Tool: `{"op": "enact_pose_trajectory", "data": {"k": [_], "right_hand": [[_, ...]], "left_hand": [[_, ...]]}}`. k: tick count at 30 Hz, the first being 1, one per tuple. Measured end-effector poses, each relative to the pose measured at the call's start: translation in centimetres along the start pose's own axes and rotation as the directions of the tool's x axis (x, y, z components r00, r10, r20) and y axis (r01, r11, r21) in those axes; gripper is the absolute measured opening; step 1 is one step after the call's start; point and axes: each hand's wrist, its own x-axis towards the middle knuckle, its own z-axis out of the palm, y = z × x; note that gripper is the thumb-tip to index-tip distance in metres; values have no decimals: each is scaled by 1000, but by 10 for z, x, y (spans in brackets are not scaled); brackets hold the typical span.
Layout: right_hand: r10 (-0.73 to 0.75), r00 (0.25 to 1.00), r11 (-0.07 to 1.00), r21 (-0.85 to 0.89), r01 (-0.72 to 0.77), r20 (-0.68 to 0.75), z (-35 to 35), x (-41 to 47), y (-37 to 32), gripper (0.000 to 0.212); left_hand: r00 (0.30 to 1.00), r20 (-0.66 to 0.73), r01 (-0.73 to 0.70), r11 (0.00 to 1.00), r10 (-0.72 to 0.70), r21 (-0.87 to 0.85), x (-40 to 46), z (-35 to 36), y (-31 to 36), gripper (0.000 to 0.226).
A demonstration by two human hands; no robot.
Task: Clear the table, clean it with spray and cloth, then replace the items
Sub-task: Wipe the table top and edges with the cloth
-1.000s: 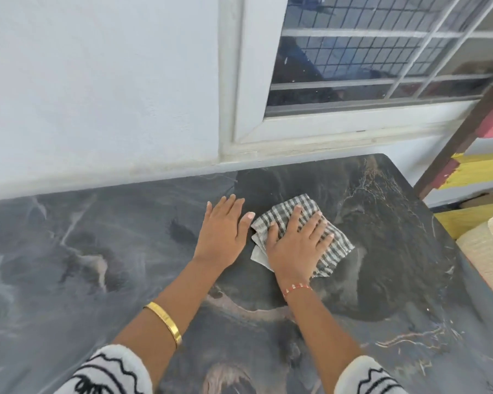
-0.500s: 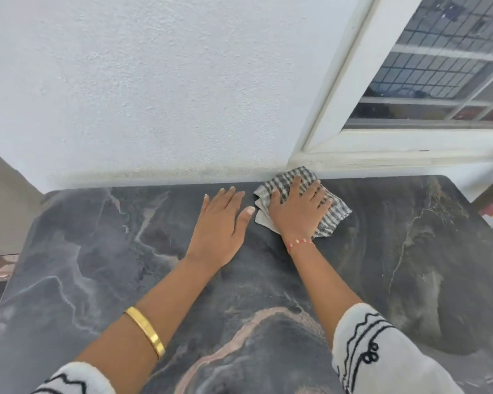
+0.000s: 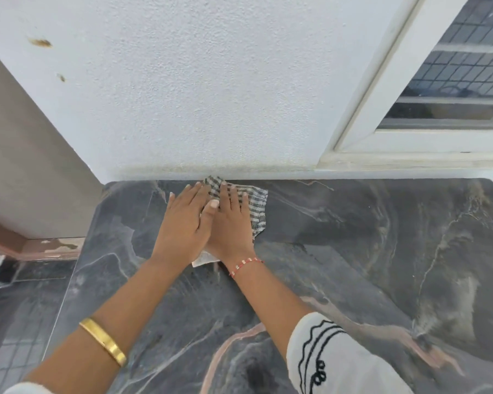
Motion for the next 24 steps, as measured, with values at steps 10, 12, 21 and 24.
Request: {"op": "enact_pose_trajectory", "data": {"k": [10,12,21,24], "right_hand": [[-112,994,994,8,112,-4,-4,-73,65,77],[-49,999,999,-11,49,-11,-7,-87,86,77],[260,965,965,-19,-261,-30,-18,-154,164,78],[358,932,934,17,-358,-47,-18,-172,177,70]], "left_hand": [[997,81,11,999,-15,47,-47,15,31,78],[993,120,-3,997,-6,78,-53,20,36,83],[969,233,-111,990,87,92,-79,59,80,110],[961,251,-140,986,113,94,-86,69,97,105]]}}
